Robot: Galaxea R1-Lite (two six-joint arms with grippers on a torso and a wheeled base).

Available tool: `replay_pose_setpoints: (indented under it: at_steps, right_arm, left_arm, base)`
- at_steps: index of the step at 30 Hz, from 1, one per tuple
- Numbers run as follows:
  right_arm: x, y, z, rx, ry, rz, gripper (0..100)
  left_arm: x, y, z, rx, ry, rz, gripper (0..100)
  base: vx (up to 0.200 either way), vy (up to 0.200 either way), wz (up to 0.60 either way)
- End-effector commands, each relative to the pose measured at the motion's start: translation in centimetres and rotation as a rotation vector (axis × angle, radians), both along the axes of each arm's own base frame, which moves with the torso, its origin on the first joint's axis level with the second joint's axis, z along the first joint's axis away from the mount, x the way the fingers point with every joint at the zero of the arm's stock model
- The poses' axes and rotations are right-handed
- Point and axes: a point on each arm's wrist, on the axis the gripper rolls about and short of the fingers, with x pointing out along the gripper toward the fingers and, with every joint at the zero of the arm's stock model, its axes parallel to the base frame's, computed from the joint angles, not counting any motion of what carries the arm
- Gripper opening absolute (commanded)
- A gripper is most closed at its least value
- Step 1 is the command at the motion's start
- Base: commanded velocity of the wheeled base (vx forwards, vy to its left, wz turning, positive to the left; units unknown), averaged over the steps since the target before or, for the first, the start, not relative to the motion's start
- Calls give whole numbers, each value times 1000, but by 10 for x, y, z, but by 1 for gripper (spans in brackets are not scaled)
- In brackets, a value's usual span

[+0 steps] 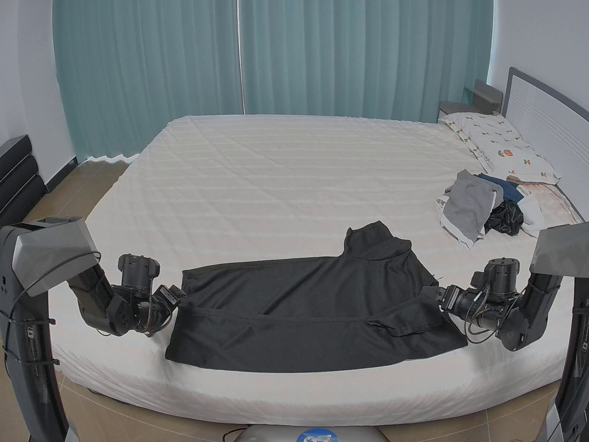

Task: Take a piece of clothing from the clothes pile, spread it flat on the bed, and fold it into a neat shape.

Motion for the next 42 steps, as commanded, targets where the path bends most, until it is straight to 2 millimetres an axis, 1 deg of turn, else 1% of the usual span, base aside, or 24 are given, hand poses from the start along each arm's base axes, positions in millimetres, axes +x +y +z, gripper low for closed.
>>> replay_pose_setpoints:
  at_steps: [1,2,3,4,5,7,10,11,12,14,15,16,19,22,26,29,32,33,34,35,36,38,39,42]
  right_arm:
    - [-39,-2,36,6,-24,-7,100]
    - [-42,-1,37,4,-21,-8,100]
    - [-60,0,42,10,0,-22,100]
    - [-71,4,47,26,9,-26,100]
    - [-81,10,51,53,16,-28,100]
    - [-95,17,55,105,39,-55,100]
    - [-104,18,52,98,65,-150,100]
    - [-104,18,52,98,64,-158,100]
    - [-108,16,50,95,79,-190,100]
    - [-116,15,48,123,104,-199,100]
    - [-116,15,48,125,106,-197,100]
    - [-119,17,47,141,121,-190,100]
    - [-123,20,44,144,148,-172,100]
    - [-128,19,43,151,164,-178,100]
    - [-133,18,42,157,183,-187,100]
    - [-133,19,38,150,204,-183,100]
    - [-132,20,33,141,222,-182,100]
    - [-132,20,33,141,222,-182,100]
    - [-131,20,32,144,222,-184,100]
    - [-131,20,32,144,222,-184,100]
    - [-130,20,31,147,213,-184,100]
    - [-129,21,30,150,207,-183,100]
    - [-126,21,28,156,199,-186,100]
    - [-123,22,25,178,190,-202,100]
  left_arm:
    - [-25,22,35,-90,-39,-28,100]
    - [-28,22,35,-97,-34,-35,100]
    - [-40,22,35,-125,-10,-79,100]
    - [-47,21,35,-133,5,-112,100]
    - [-56,20,34,-128,21,-152,100]
    - [-70,19,36,-97,15,-227,100]
    - [-92,13,44,-53,-29,-295,100]
    - [-93,12,46,-54,-36,-302,100]
    - [-99,3,50,-61,-47,-327,100]
    - [-100,-9,50,-66,-45,-345,100]
    - [-100,-10,50,-66,-45,-346,100]
    - [-99,-15,51,-63,-48,-330,100]
    - [-105,-21,37,-32,15,-307,100]
    - [-113,-21,28,-25,62,-284,100]
    - [-110,-23,19,-54,90,-241,100]
    - [-108,-23,14,-56,98,-239,100]
    - [-105,-24,4,-55,115,-238,100]
    - [-105,-24,4,-55,115,-238,100]
    - [-99,-25,-2,-54,107,-223,100]
    - [-99,-25,-2,-54,107,-223,100]
    - [-92,-26,-3,-51,77,-184,100]
    - [-89,-27,-4,-48,66,-172,100]
    - [-81,-30,-8,-37,49,-166,100]
    - [-74,-35,-12,-12,36,-157,100]
  base:
    - [0,0,0]
    - [0,0,0]
    - [0,0,0]
    - [0,0,0]
    - [0,0,0]
    - [0,0,0]
    - [0,0,0]
    - [0,0,0]
    - [0,0,0]
    - [0,0,0]
    - [0,0,0]
    - [0,0,0]
    - [0,0,0]
    - [0,0,0]
    - [0,0,0]
    - [-200,0,0]
    - [0,0,0]
    - [0,0,0]
    - [0,0,0]
    - [0,0,0]
    - [0,0,0]
    - [0,0,0]
    - [0,0,0]
    - [0,0,0]
